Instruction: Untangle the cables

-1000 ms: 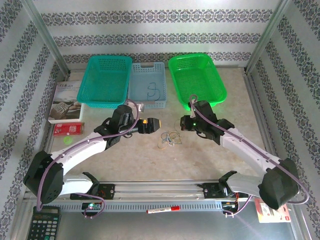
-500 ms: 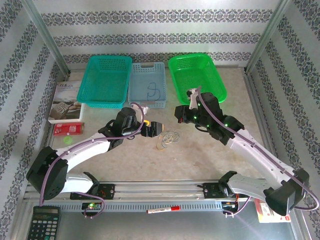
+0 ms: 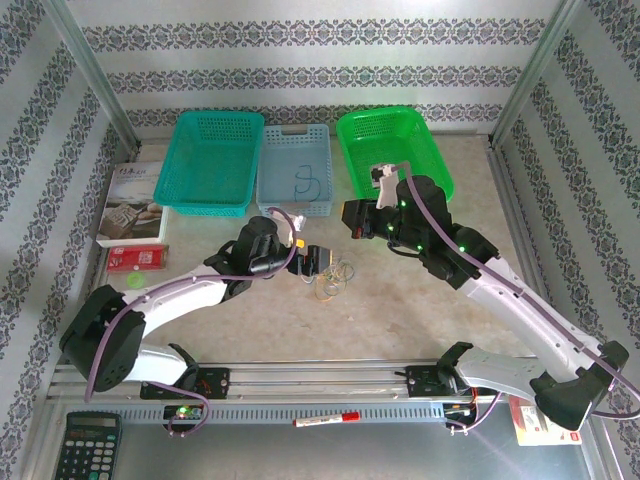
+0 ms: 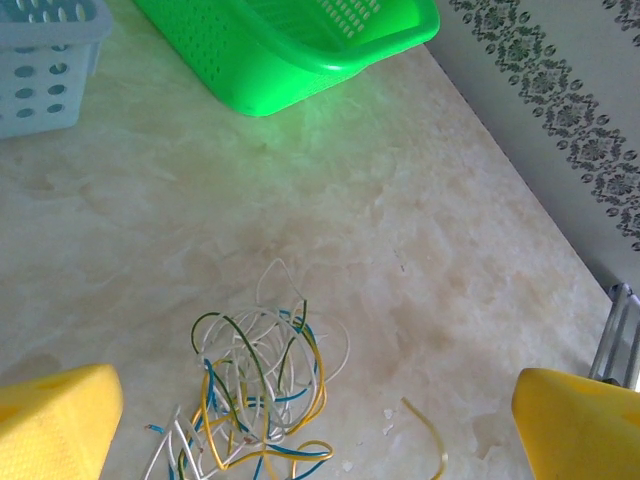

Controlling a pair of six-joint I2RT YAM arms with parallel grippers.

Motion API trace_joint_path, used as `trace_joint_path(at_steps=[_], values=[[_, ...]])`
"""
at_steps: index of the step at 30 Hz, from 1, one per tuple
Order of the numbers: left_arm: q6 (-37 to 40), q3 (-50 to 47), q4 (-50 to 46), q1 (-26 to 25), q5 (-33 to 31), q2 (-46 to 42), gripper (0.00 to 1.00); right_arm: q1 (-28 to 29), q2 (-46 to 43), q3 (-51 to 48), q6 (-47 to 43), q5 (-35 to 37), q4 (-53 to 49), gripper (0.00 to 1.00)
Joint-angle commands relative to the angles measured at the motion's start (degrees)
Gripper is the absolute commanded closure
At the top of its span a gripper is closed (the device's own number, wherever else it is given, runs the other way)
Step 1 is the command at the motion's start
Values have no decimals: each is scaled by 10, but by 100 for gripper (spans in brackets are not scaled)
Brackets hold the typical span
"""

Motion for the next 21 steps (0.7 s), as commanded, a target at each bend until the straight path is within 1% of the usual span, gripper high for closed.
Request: trace_joint_path(at_steps=[1,3,4,6,8,10,11,12,16,21], values=[[14,-10,36,-9,-13,-3,0,4,-4,0,-11,35,-28,100],[11,-16,33,-9,-21,-12,0,2,-3,-21,-11,48,-31,100],[8,-18,26,-9,-25,-17,0,1,-3,-32,-11,57,-33,98],[4,-22,10,-9,-38,-28,0,0,-1,-55,-11,67,-33,87],[-5,-28,-6,-9,-54,-42,0,1,3,-81,-10,77,-36,74],[-14,-34,-23,-9,-74,-56,0,3,3,-112,-4,84,-33,63],[-18,-37,-31,-9,-82,-64,0,4,2,-131,2,86,-27,57],[-22,-39,-35,-9,-87,-69,0,6,0,-148,9,85,-23,54],[-31,-49,-37,-9,-95,-86,0,22,-9,-220,43,98,0,45],[-32,-47,-36,-9,-94,-88,0,32,2,-287,83,94,58,42]])
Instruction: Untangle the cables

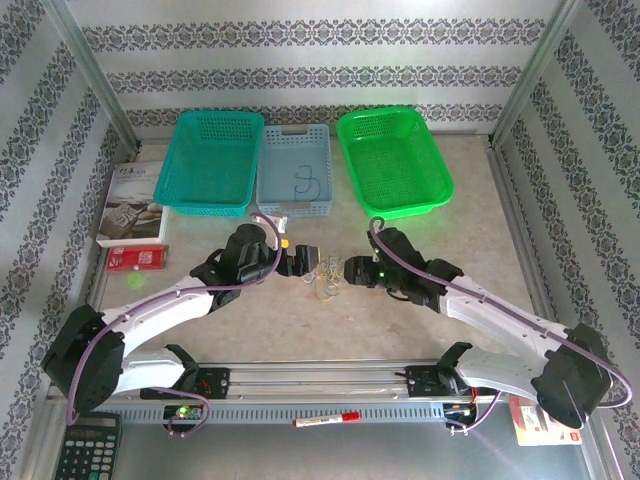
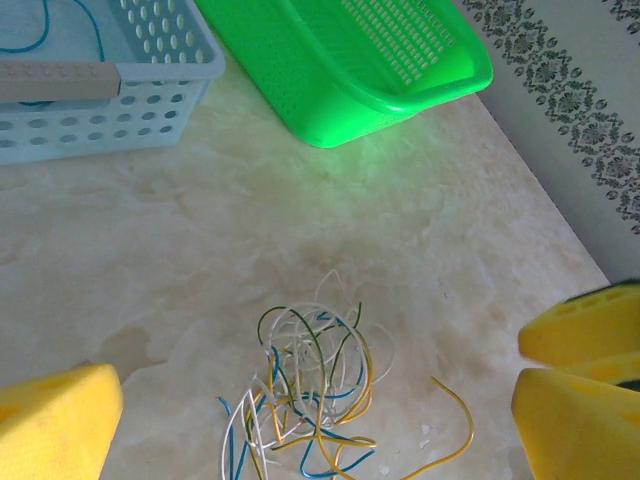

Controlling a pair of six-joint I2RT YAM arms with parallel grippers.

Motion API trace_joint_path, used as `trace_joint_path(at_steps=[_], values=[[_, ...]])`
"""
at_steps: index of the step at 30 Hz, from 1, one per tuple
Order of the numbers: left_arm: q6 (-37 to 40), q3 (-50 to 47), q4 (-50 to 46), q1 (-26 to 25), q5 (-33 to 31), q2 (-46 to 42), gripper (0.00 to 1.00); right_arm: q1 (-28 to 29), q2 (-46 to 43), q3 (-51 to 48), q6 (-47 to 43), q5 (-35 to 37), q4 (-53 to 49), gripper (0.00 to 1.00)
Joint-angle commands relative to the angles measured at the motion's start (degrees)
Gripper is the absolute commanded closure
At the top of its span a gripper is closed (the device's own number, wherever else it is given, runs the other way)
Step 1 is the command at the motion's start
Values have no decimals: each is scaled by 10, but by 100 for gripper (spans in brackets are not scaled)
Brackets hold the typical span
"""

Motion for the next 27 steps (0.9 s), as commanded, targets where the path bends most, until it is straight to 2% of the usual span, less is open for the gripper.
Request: trace_joint_path(at_steps=[1,6,16,18,20,21,22,23,27], values=[[-10,-3,-12,-9,-10,-6,0,8,6,-30,40,11,69,42],[-10,0,-14,-9,-6,-4,0,11,44,-44,56,-4,113,45],[-9,0,-15,-9,-6,-9,0,15,103,-38,66,-24,158,58],[-9,0,-15,-9,-5,-10,0,17,108,-39,67,-25,163,66],[-8,0,-15,-9,-6,-11,0,18,112,-38,67,-28,166,78],[-7,0,-15,-9,-5,-11,0,18,113,-37,65,-29,166,85],[-6,0,-15,-9,-5,-11,0,18,112,-34,62,-32,165,97],[-5,0,-15,-9,-4,-12,0,18,109,-29,57,-35,161,100],[-2,-4,-17,-9,-3,-21,0,17,71,10,32,-35,116,100]])
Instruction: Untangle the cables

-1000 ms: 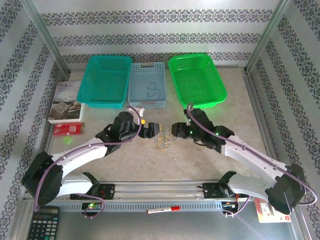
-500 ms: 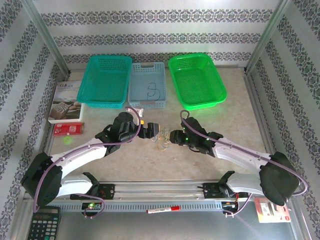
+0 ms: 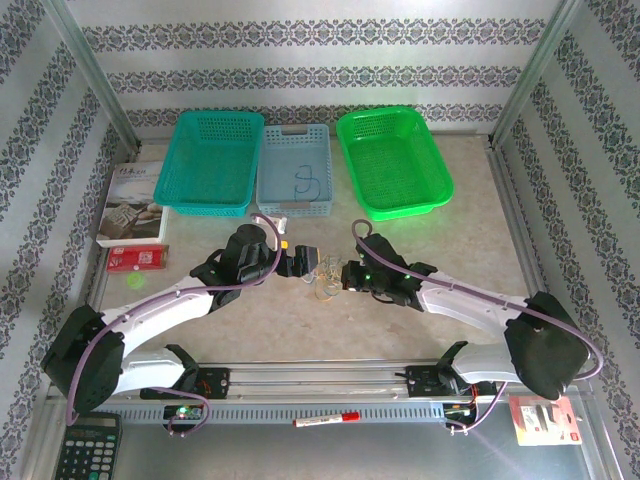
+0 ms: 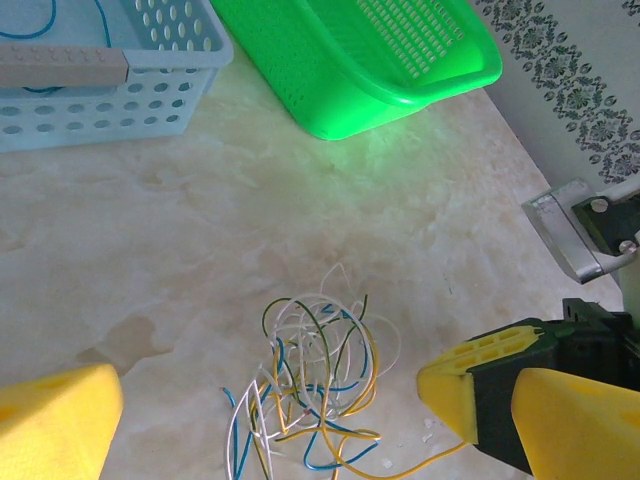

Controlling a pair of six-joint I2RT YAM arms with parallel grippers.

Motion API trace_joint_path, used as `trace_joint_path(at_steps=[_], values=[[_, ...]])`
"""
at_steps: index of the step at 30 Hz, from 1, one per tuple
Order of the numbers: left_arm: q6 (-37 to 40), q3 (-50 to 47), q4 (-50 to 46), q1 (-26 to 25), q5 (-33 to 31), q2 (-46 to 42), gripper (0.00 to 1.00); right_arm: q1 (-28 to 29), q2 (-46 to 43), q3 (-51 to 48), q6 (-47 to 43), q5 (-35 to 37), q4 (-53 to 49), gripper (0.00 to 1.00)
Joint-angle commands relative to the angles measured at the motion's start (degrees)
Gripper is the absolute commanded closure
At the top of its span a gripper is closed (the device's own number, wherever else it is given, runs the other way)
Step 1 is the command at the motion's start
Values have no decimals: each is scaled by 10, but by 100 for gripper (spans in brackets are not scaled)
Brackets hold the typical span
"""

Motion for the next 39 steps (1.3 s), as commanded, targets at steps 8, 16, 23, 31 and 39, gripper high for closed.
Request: trace_joint_path(at_steps=[8,16,23,31,39], values=[[18,-27,23,-9,15,-47,0,5,-113,191,-85,21,-131,100],[51,-36,54,-9,54,-57,0,6,-121,309,-110,6,-155,100],[74,-29,83,-11,99,-47,0,13,-110,355,-111,-9,-155,100],[57,-35,84,-13,75,-50,0,12,-97,396,-134,18,-168,100],[41,-42,52,-14,13,-86,0,-97,-58,434,-155,8,-171,100]])
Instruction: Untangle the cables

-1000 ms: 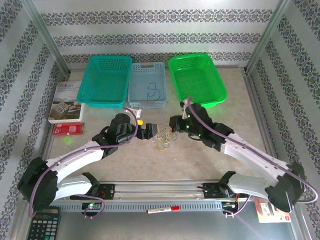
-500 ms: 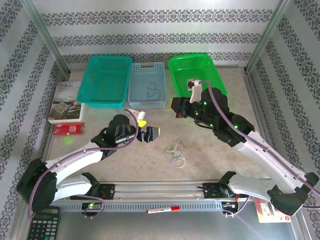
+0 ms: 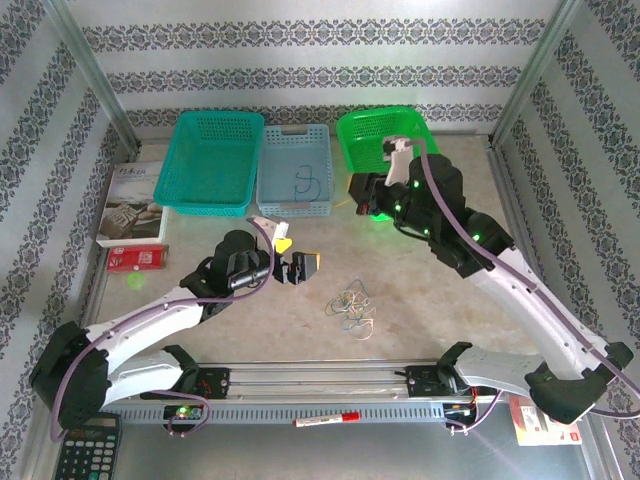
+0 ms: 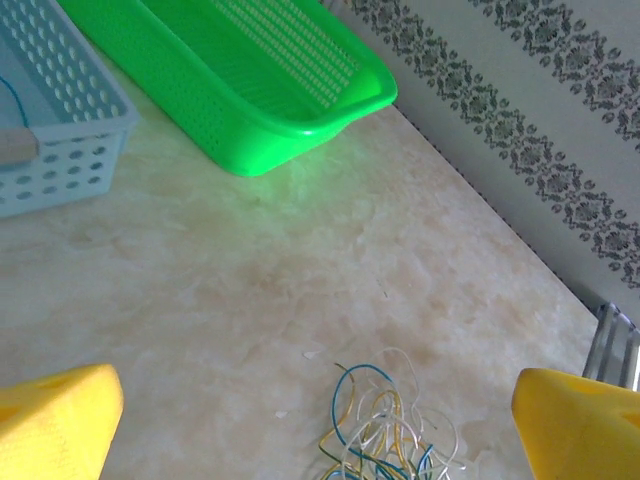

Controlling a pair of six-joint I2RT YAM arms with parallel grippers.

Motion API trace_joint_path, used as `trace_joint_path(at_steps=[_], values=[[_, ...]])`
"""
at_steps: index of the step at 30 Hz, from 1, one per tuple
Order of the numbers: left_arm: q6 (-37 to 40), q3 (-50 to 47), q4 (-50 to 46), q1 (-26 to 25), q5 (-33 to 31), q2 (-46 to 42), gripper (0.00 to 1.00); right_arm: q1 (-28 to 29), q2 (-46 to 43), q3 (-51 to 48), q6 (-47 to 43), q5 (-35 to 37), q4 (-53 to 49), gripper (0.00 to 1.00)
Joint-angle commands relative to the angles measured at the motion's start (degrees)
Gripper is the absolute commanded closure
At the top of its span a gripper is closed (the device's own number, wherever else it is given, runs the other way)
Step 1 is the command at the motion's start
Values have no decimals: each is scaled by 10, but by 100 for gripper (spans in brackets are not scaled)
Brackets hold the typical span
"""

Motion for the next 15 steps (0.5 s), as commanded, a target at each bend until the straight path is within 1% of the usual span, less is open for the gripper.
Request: trace_joint_path(at_steps=[1,4,9,12,15], values=[[-13,-9,-3,-7,-39,-24,0,-55,22,20,-19,2,4,100],[-21,-10,-16,-7,-74,-37,0,-122,53,27,-14,-5,19,100],[-27,-5,-19,-7,-87,-45,0,-224,141,44,1,-27,54,100],[-29,3,-24,-7,-86,-42,0,-264,208,62,4,-37,69,100],[-29,17,-31,-7,-86,-35,0,-291,279,82,7,-47,73,100]])
